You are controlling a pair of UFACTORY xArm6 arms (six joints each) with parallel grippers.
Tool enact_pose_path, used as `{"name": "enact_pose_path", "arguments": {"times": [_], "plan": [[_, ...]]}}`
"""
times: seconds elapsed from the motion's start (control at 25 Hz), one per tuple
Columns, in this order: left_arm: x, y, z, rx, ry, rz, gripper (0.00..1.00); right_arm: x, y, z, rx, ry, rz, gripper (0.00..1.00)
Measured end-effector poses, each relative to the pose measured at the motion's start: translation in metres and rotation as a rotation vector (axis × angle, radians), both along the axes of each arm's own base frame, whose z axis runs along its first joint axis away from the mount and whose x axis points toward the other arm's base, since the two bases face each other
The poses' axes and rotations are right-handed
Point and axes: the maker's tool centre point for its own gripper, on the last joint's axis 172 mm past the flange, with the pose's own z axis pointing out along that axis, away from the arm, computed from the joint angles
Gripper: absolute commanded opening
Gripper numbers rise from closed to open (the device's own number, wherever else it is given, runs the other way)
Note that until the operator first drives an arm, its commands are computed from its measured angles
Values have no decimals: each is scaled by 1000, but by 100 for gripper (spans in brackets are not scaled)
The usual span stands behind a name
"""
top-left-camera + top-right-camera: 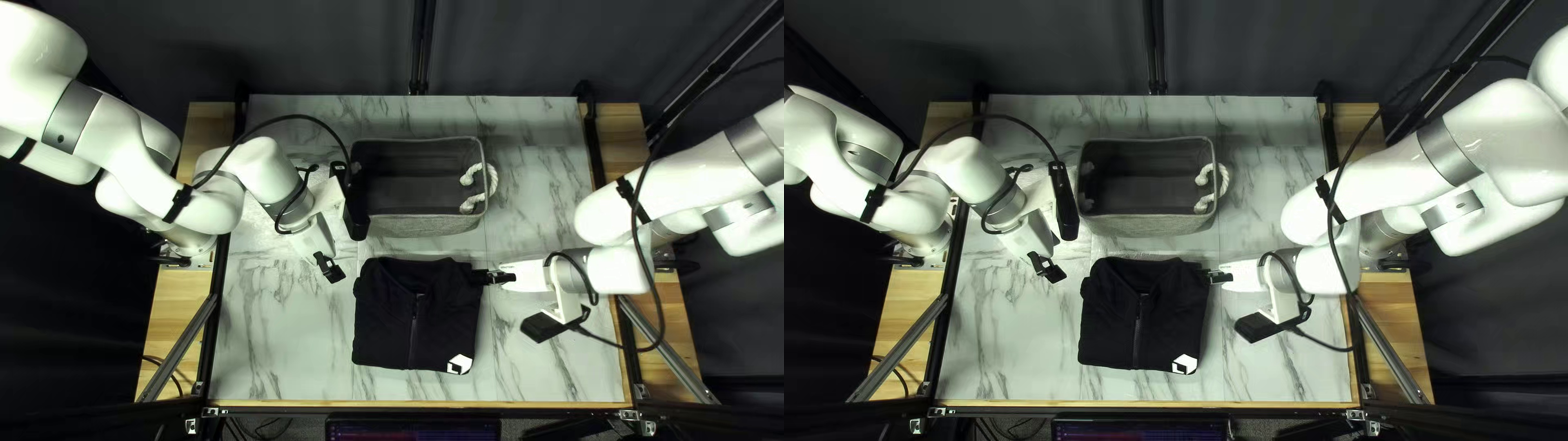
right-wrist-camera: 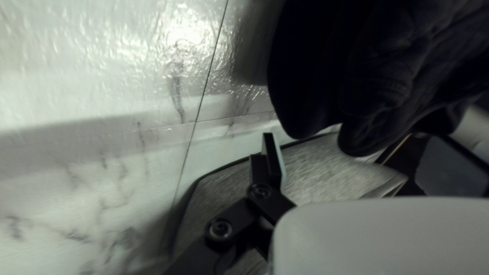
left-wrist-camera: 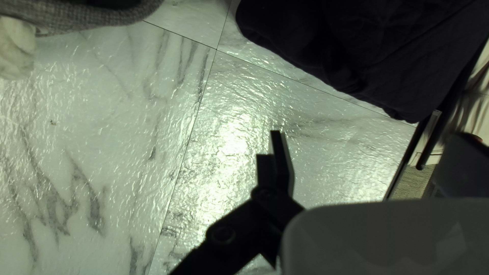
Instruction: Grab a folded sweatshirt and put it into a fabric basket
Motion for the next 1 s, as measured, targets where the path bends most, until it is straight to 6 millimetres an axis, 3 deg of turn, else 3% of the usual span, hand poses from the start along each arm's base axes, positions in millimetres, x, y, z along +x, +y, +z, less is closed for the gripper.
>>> {"name": "enact_pose_path", "arguments": {"times": [0.48,1.0], "plan": [[0,0,0,0,0,0,100,21,-10,-25,-1,14,54,100],[0,0,0,0,0,0,100,45,-16,-32,-36,43,-14,100]]}}
